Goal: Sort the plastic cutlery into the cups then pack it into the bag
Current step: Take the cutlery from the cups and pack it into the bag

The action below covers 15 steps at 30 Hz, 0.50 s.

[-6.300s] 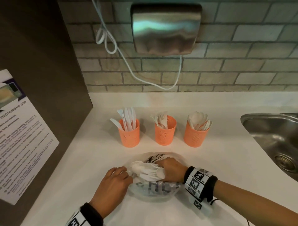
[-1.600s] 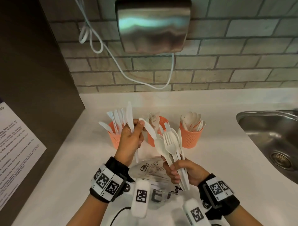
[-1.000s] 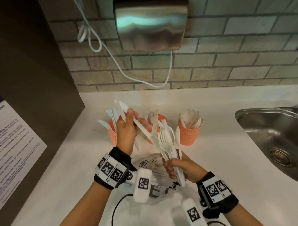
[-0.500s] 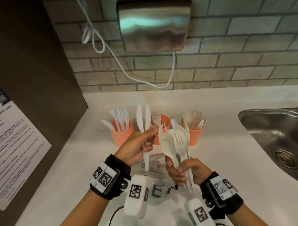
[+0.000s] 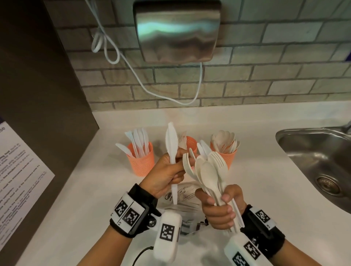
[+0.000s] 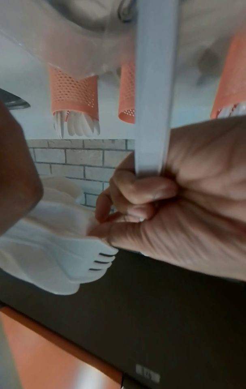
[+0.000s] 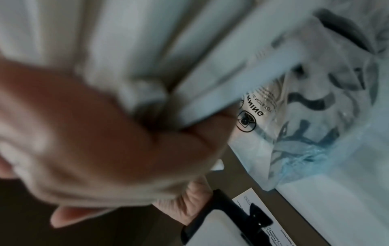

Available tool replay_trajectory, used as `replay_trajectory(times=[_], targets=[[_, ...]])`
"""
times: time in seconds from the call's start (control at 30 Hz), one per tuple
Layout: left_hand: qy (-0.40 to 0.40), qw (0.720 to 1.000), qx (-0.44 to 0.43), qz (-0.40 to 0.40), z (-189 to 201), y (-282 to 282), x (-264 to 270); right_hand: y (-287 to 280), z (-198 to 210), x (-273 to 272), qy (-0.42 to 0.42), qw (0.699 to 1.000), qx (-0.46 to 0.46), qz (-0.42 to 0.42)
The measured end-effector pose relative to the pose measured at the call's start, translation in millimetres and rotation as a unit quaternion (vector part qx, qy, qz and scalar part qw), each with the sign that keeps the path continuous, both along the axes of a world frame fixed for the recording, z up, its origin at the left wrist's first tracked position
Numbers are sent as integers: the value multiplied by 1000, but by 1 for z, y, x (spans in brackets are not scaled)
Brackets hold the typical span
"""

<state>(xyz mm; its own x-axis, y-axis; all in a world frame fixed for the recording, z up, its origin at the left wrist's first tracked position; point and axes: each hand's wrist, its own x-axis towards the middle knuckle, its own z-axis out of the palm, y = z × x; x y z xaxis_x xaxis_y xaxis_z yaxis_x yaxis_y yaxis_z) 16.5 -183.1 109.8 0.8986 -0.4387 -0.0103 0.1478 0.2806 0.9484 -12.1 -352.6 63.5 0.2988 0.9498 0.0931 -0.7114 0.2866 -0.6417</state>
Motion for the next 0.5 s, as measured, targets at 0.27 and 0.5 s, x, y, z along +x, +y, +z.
replay_trajectory(times=[0.27, 0.5], targets=[[3, 998, -57, 27, -7, 0, 1, 3, 1, 2, 11, 1000, -4, 6], [-38, 995, -33, 83, -7, -2, 2, 3, -1, 2, 20, 1000, 1, 19]])
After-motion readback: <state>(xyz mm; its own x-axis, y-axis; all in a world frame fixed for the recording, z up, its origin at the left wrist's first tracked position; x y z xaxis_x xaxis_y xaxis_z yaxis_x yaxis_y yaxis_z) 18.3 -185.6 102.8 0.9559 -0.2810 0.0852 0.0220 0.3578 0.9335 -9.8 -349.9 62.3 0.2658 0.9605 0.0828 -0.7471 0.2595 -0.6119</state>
